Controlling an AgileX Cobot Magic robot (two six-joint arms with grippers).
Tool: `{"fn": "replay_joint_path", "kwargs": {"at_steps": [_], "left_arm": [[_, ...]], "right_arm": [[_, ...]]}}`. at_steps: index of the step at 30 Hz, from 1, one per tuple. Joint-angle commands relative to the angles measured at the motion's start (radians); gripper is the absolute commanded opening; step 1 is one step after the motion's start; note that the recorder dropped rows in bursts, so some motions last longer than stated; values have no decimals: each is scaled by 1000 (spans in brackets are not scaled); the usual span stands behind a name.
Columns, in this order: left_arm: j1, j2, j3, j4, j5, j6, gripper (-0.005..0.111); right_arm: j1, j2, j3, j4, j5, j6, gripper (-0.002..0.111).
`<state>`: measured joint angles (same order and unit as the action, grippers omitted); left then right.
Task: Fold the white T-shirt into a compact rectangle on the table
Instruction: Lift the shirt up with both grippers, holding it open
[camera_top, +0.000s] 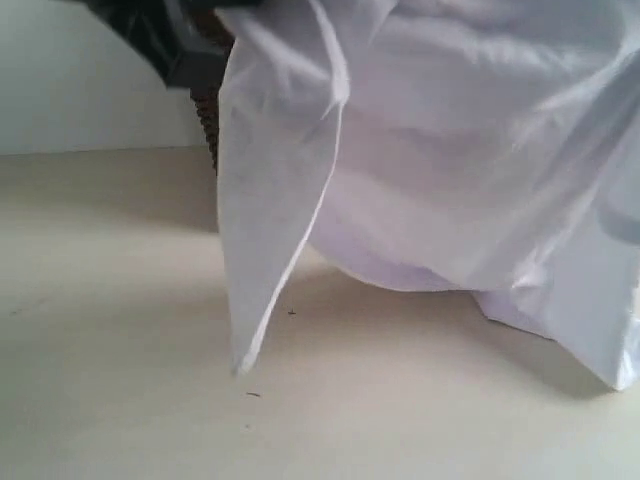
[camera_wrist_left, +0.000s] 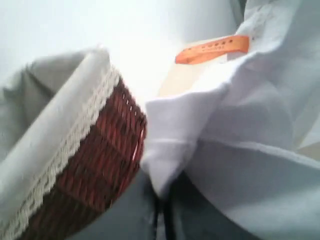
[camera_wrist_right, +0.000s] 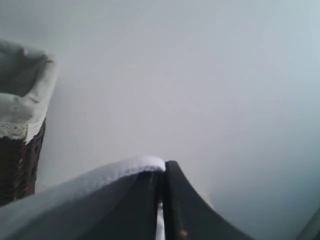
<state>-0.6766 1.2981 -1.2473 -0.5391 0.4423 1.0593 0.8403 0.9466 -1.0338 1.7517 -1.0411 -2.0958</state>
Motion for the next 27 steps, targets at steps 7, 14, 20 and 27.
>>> {"fn": "replay_joint_path", "kwargs": {"at_steps": [7, 14, 20, 27], "left_arm": [[-23, 153, -95, -394, 72, 536, 0], [-23, 276, -216, -773, 387, 984, 0], [68, 249, -230, -334, 466, 701, 0], [215, 308, -230, -145, 620, 605, 0]], "right_arm": [[-5, -30, -56, -171, -154, -19, 0], [-5, -83, -72, -151, -180, -19, 0], [-5, -83, -30, -7, -114, -19, 0], [144, -82, 138, -7, -163, -14, 0]]}}
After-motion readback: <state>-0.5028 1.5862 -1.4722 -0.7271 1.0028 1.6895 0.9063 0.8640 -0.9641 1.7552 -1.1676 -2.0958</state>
